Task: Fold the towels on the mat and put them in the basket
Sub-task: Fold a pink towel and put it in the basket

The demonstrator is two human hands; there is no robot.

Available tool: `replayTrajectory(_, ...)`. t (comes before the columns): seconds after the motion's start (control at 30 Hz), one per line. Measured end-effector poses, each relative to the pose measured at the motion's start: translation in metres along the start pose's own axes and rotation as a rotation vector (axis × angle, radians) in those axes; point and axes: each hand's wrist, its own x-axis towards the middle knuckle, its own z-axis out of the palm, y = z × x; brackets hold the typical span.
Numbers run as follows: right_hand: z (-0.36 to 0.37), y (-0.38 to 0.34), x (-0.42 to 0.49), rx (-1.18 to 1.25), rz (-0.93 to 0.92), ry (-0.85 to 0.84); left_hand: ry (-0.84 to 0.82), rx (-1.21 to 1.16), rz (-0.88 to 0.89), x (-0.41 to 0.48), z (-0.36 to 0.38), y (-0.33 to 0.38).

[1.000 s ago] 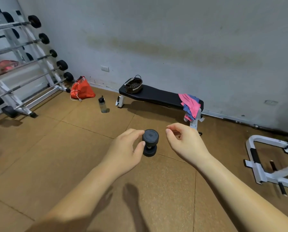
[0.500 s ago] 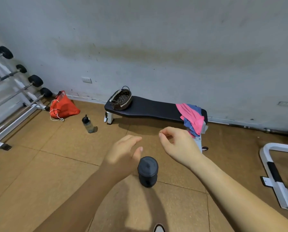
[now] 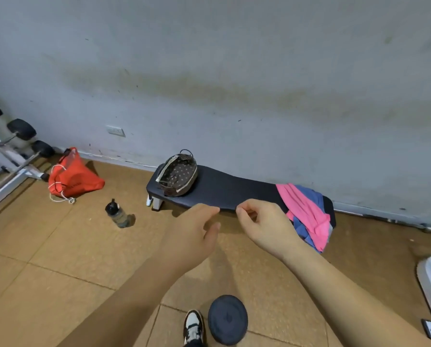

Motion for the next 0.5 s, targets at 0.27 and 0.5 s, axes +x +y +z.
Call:
replayTrajectory(0.27, -0.027, 0.029, 0.136, 0.035, 0.128, 0.101, -0.111, 0.012, 0.102, 0.174, 0.002, -0.032)
replayTrajectory(0.5, -0.064, 0.111, 0.233, 0.068, 0.183, 0.144, -0.212, 0.0, 0.152, 0.312, 0.06, -0.02)
